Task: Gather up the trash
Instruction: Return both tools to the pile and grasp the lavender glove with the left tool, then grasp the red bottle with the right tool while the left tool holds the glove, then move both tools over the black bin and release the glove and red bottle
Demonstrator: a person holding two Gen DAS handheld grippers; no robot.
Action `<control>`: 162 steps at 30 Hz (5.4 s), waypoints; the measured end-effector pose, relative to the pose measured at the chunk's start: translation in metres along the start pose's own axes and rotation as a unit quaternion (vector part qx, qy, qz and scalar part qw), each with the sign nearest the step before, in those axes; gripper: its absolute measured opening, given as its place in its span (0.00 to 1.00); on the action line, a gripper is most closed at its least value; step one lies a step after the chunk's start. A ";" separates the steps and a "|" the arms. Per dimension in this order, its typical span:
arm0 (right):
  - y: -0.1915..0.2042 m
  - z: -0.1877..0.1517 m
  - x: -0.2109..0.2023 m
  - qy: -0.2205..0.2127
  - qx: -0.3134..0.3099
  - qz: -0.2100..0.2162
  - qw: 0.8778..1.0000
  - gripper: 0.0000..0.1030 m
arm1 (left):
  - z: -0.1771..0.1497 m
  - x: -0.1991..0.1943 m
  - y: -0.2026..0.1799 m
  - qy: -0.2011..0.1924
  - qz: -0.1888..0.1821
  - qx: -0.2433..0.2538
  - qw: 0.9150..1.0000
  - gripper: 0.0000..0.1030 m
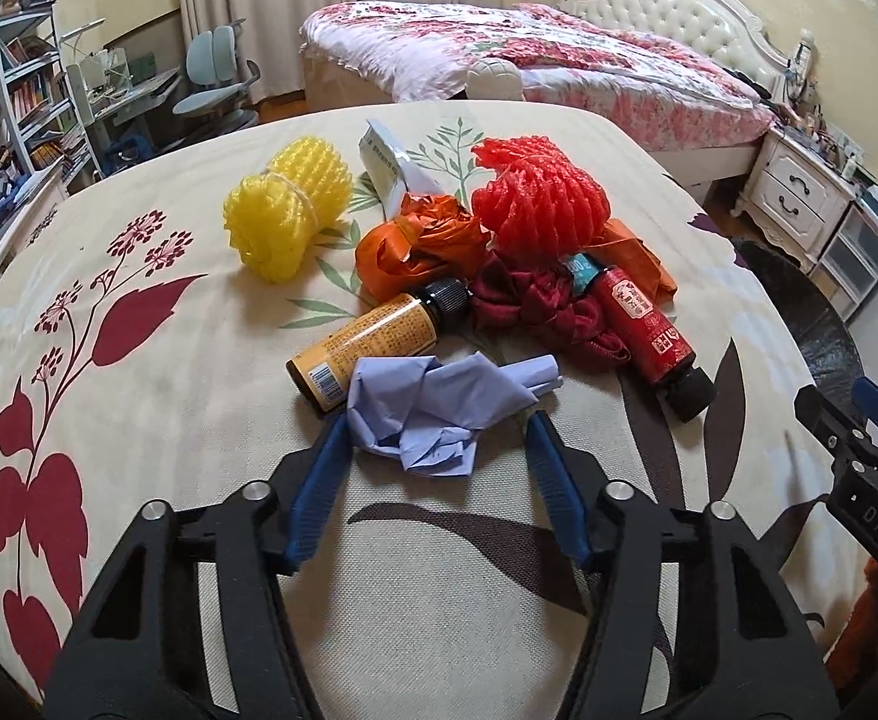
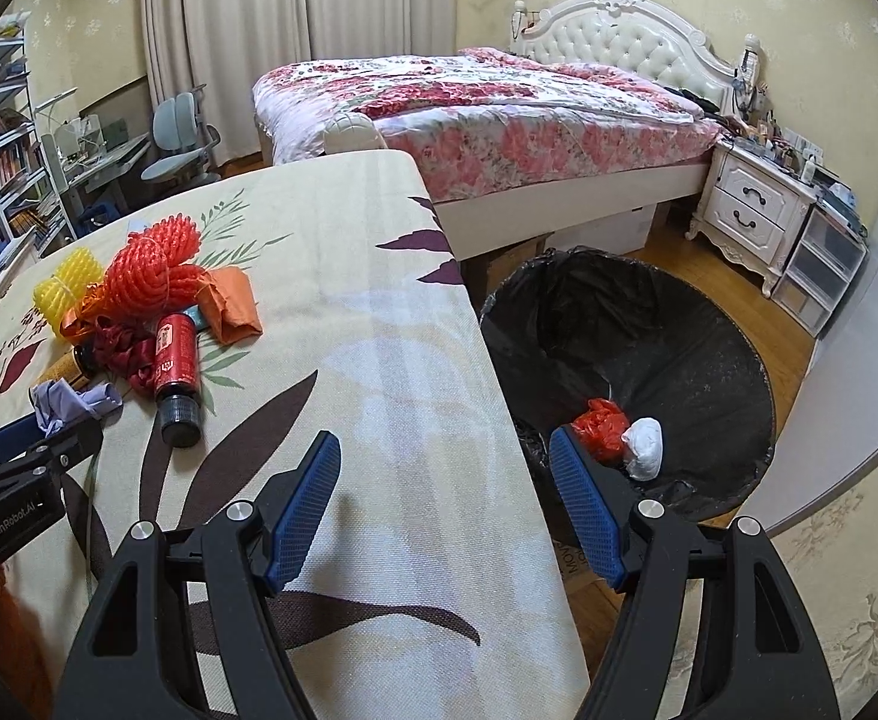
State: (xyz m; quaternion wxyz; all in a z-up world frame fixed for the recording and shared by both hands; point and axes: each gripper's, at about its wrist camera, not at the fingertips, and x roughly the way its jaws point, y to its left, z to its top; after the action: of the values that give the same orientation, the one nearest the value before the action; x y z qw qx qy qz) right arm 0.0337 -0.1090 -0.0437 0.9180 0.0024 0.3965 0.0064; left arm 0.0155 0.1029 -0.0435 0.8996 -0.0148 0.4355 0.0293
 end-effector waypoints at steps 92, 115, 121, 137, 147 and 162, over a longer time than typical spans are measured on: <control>0.063 0.018 0.005 0.013 -0.048 0.095 0.994 0.27 | -0.010 -0.031 0.014 -0.028 -0.036 -0.027 0.999 0.39; -0.047 0.039 -0.011 -0.038 0.044 0.010 0.998 0.27 | 0.037 -0.034 -0.096 -0.069 -0.112 0.052 0.990 0.39; -0.077 0.044 0.002 -0.039 0.065 -0.021 0.997 0.27 | 0.051 -0.022 -0.136 -0.074 -0.127 0.080 0.986 0.39; -0.134 0.051 0.035 -0.030 0.117 -0.054 0.991 0.27 | 0.072 0.024 -0.212 -0.064 -0.131 0.130 0.981 0.39; -0.158 0.048 0.047 -0.025 0.136 -0.070 0.988 0.27 | 0.082 0.048 -0.240 -0.055 -0.123 0.146 0.980 0.39; -0.170 0.046 0.059 -0.018 0.144 -0.086 0.986 0.29 | 0.082 0.066 -0.252 -0.042 -0.119 0.155 0.980 0.46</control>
State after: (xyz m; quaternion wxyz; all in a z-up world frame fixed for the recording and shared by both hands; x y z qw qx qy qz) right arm 0.1093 -0.2779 -0.0569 0.9122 0.1005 0.3755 -0.1300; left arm 0.1367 -0.1415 -0.0441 0.9054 0.0742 0.3921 -0.1448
